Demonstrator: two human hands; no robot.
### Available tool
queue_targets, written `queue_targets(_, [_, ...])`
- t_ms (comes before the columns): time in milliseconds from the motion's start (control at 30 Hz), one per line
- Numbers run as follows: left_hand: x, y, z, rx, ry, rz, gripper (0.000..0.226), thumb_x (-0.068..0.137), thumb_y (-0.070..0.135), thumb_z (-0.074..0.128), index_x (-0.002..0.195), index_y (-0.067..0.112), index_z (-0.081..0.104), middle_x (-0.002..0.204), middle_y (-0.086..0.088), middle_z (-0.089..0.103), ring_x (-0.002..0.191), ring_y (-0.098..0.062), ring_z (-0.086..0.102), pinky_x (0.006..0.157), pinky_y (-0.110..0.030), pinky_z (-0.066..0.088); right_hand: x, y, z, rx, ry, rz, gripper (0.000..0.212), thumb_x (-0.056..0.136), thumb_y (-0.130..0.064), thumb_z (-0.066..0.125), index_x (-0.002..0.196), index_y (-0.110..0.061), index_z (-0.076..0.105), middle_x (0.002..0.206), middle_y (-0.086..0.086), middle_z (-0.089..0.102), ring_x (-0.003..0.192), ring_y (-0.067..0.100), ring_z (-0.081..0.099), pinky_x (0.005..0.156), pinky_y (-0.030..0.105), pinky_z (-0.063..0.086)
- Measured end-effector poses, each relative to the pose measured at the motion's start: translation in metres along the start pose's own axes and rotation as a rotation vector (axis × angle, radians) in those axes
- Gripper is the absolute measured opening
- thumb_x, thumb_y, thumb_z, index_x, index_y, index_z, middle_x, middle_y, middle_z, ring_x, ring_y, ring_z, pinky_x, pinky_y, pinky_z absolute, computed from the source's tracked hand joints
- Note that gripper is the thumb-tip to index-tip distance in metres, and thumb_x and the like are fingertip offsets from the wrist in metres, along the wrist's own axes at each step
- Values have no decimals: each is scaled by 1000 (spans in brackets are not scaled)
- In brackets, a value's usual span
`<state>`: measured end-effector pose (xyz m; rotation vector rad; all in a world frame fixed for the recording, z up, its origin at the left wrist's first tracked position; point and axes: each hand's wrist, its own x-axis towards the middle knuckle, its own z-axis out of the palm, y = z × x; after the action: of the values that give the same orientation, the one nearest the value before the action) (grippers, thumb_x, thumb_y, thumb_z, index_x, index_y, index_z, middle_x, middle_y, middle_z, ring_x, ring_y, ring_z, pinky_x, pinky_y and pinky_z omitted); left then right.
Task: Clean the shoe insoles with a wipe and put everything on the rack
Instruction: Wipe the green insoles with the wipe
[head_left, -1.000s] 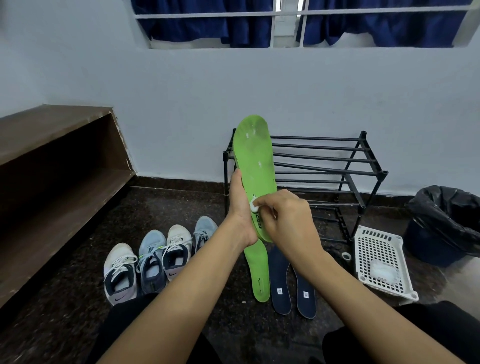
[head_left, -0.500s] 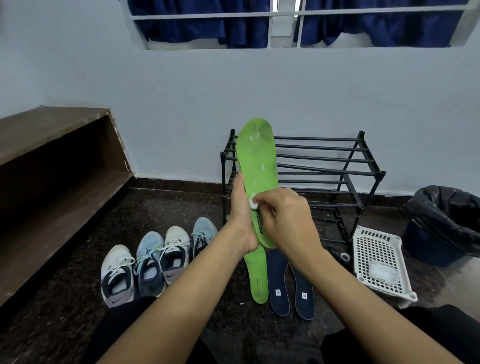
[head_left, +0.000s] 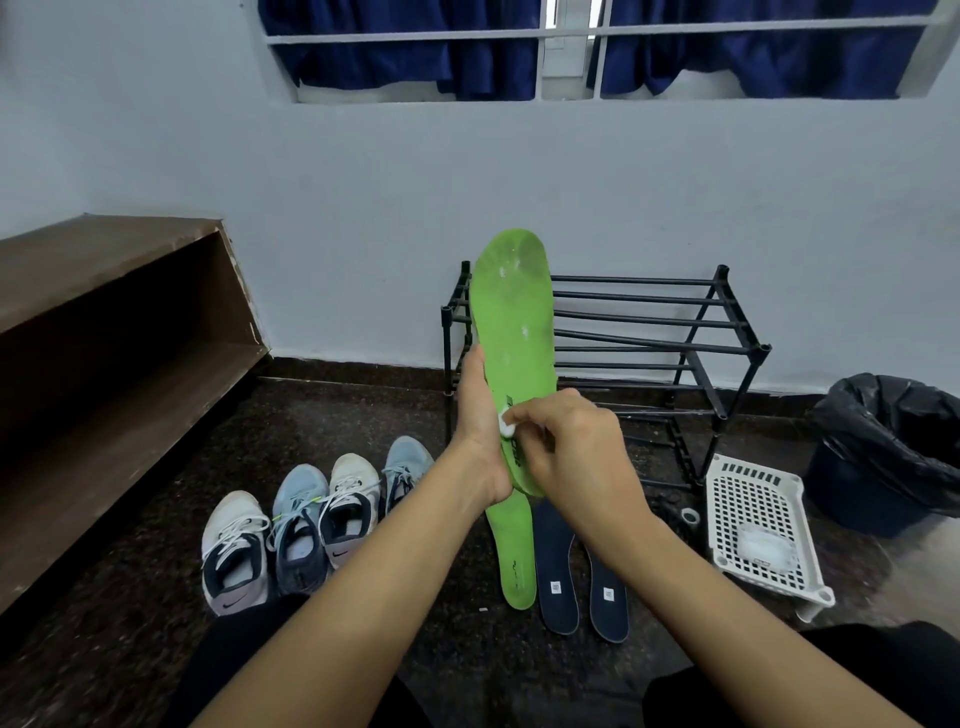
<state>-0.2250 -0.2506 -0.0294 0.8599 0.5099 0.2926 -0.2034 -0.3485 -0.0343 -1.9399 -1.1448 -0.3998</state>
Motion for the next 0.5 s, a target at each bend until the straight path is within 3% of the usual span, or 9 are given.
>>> queue_targets(200, [-4,-4,5,35,-34,-55,60,91,63,36,67,16,66,64,-2,62,55,-17,60,59,-27,46,5,4,-5,-43,49,14,22,74,-1,57,80,-13,74,77,4,70,72,26,65,69,35,54])
queue_targets(433, [-2,13,3,-2,10,18,66,90,66,32,97,10,65,108,-24,66,87,-38,64,73,-38,50,-11,-6,-3,26,-56,73,20,78,-1,63,87,-14,75,81,10,71,75,29,66,71,35,53])
queue_targets(500, [0,11,3,8,7,20,66,90,67,33,92,10,66,105,-22,68,85,-35,65,71,-37,51,-10,-3,-3,11,-60,53,20,78,-3,61,85,-16,74,81,8,70,77,28,65,71,35,53])
